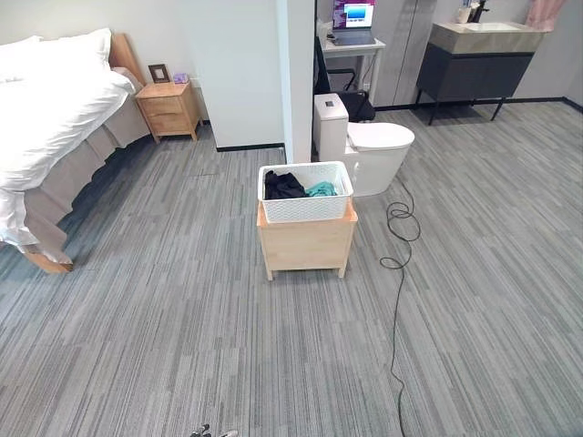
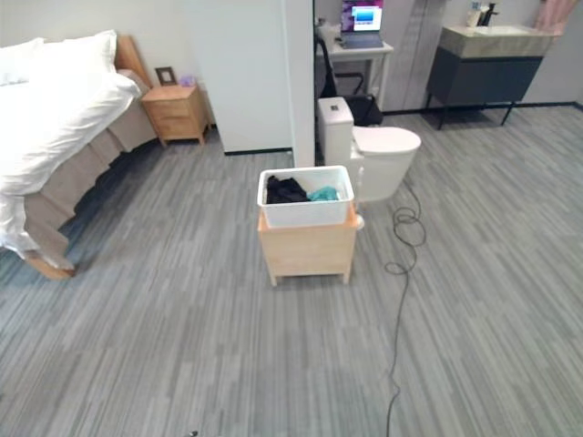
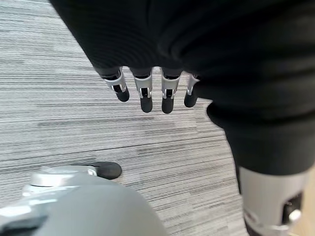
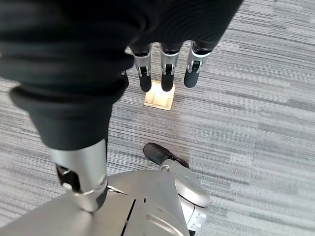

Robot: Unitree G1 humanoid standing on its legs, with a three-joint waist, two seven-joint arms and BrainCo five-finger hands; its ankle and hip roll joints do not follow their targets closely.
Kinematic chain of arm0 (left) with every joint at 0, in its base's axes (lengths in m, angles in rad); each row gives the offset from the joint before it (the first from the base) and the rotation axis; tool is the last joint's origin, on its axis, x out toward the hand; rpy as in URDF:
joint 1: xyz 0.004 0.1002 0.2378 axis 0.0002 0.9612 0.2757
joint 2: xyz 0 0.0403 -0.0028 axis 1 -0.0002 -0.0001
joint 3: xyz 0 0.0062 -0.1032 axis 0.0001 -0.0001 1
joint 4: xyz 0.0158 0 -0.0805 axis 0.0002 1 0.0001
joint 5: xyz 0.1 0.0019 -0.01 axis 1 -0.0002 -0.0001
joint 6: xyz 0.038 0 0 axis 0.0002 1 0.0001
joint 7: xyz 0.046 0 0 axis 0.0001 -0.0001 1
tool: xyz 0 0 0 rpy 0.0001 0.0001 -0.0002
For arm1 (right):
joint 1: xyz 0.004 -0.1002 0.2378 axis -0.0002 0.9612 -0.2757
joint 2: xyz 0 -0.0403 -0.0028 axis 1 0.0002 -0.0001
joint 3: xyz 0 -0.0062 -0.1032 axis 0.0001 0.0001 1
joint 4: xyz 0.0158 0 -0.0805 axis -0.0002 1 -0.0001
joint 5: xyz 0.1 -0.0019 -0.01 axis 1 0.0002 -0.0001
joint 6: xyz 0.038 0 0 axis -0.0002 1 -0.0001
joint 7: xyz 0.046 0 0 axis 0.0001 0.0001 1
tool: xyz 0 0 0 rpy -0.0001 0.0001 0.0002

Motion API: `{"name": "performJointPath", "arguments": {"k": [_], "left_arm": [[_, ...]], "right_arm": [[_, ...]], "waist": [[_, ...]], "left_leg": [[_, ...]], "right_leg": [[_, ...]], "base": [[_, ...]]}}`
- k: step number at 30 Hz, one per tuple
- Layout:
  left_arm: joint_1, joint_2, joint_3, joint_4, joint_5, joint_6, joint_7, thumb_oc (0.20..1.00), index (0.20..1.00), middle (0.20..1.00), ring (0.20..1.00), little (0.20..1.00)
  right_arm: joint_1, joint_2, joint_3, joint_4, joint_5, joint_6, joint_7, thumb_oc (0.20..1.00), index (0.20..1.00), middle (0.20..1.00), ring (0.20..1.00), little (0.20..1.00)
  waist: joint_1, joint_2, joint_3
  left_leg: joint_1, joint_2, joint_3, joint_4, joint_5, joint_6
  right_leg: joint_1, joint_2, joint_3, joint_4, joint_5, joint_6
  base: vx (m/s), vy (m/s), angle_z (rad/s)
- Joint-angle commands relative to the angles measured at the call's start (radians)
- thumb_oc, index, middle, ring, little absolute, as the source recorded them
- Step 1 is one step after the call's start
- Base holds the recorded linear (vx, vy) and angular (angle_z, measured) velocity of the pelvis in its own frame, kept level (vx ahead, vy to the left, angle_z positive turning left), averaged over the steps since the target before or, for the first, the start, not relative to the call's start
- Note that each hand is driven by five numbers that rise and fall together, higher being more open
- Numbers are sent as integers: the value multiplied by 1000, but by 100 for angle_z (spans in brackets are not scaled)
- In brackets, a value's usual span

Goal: Grab the laundry basket,head to the washer,open it,put in the laundry and shut it.

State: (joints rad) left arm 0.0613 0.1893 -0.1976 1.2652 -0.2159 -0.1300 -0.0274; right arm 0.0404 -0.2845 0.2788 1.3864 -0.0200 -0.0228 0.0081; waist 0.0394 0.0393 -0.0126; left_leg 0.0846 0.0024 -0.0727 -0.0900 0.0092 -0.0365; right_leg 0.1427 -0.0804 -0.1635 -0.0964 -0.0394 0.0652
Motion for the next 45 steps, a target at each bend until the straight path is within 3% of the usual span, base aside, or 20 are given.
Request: {"name": "performJointPath", "arguments": {"k": [1, 30, 33, 35, 38, 40, 41, 42, 43, 45], "left_arm": [[-43, -12, -22, 52, 32, -29, -7, 1000, 1000, 1000, 1000, 1000], [-37, -23, -4, 64, 20, -24, -4, 1000, 1000, 1000, 1000, 1000], [-36, -22, -4, 58, 18, -24, -4, 1000, 1000, 1000, 1000, 1000], [-45, -16, 1, 56, 9, -24, 0, 1000, 1000, 1000, 1000, 1000], [-50, -13, 4, 52, 1, -25, 4, 1000, 1000, 1000, 1000, 1000], [-52, 3, 1, 40, 6, -22, -1, 1000, 1000, 1000, 1000, 1000], [-52, 4, 1, 40, 6, -22, -1, 1000, 1000, 1000, 1000, 1000], [-62, 26, 4, 33, 7, -20, -7, 1000, 1000, 1000, 1000, 1000], [-63, 35, 10, 36, 8, -20, -3, 1000, 1000, 1000, 1000, 1000], [-65, 43, 17, 52, 3, -23, 5, 1000, 1000, 1000, 1000, 1000]], "right_arm": [[-16, 7, 31, 47, -20, -1, 14, 1000, 1000, 1000, 1000, 1000], [-3, -6, 5, 83, -22, 5, 1, 1000, 1000, 1000, 1000, 1000], [-10, -16, -4, 82, -16, 4, -2, 1000, 1000, 1000, 1000, 1000], [-31, -34, -18, 74, -2, 2, -6, 1000, 1000, 1000, 1000, 1000], [-47, -49, -31, 72, 12, 0, -5, 1000, 1000, 1000, 1000, 1000], [-53, -61, -43, 73, 33, -5, 0, 1000, 1000, 1000, 1000, 1000], [-53, -61, -43, 73, 33, -5, 0, 1000, 1000, 1000, 1000, 1000], [-76, -70, -56, 56, 67, -12, 7, 1000, 1000, 1000, 1000, 1000], [-84, -74, -59, 50, 72, -12, 7, 1000, 1000, 1000, 1000, 1000], [-89, -84, -57, 44, 72, -15, 1, 1000, 1000, 1000, 1000, 1000]], "waist": [[20, -29, -40], [9, -16, -38], [11, -16, -27], [17, -24, 6], [28, -29, 18], [29, -29, 26], [30, -29, 24], [5, -18, 66], [2, -16, 78], [-1, -17, 99]], "left_leg": [[-27, -11, -16, 11, -45, -3], [-14, 0, -26, 4, -45, -8], [-25, -2, -24, 27, -51, -9], [-99, -20, -15, 141, -84, -9], [-157, -45, -11, 218, -118, 5], [-165, -55, -31, 227, -125, 29], [-168, -55, -29, 228, -125, 30], [-158, -47, -40, 228, -133, 56], [-154, -47, -40, 228, -140, 58], [-118, -49, -42, 202, -163, 58]], "right_leg": [[-36, -95, 5, 9, 19, 75], [-29, -88, -9, 9, 13, 69], [-32, -88, -3, 9, 16, 68], [-46, -103, -1, 9, 27, 72], [-55, -124, 2, 16, 23, 87], [-121, -129, 21, 153, -3, 78], [-127, -129, 23, 158, -6, 78], [-255, -95, 65, 378, -10, 79], [-297, -101, 63, 424, -2, 88], [-358, -142, 8, 382, 44, 92]], "base": [[0, 0, 0], [0, 1, 0], [-15, 40, -1], [-81, 52, 1], [6, 66, 0], [37, 98, 2], [-15, 141, 2], [18, 134, -4], [78, 135, -40], [226, -44, -56]]}}
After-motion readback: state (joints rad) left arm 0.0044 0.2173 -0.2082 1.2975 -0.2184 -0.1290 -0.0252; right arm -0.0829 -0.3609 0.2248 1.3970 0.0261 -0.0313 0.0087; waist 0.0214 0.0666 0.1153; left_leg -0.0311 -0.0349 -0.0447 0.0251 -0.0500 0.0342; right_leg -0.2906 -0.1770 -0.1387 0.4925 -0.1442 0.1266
